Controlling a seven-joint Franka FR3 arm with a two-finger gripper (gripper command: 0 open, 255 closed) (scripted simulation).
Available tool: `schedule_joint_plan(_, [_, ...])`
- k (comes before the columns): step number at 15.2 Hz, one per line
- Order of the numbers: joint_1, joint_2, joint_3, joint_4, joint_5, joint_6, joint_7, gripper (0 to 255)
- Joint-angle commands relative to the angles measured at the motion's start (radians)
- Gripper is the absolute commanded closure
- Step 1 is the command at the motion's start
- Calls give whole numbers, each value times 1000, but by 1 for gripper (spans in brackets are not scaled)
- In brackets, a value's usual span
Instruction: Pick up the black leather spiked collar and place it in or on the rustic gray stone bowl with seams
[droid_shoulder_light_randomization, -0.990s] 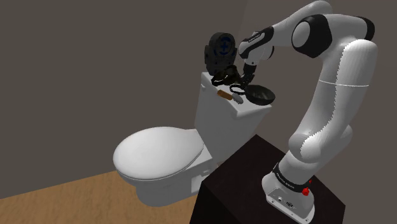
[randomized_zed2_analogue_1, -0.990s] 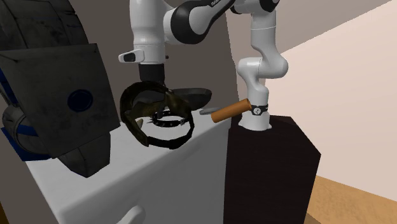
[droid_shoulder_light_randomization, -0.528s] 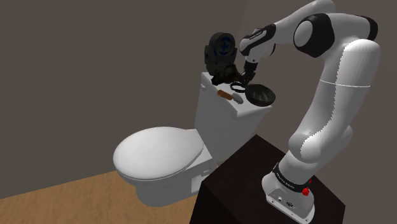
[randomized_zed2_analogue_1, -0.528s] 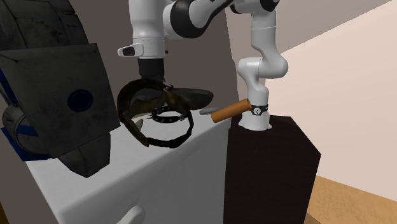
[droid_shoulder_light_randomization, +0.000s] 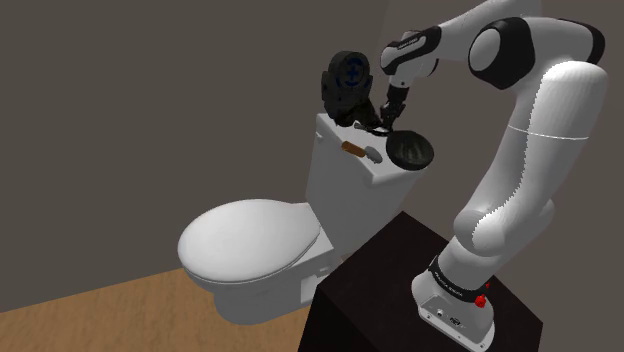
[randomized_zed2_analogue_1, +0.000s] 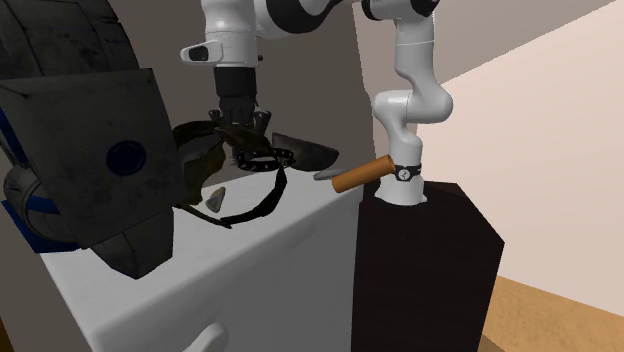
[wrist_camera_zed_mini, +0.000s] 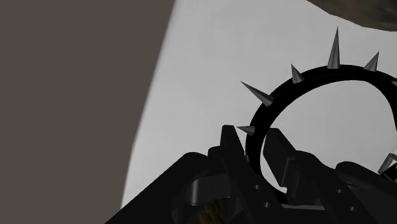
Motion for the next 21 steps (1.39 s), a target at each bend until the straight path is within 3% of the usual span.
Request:
schedule_joint_plan(1, [2,-11,-1,14,-5,-24,4,255])
schedule_joint_plan(17, [3,-50,-6,180,-22,-226,12,255])
schedule_joint_plan(21, [7,-212,-18,-3,-86,-193,15,255])
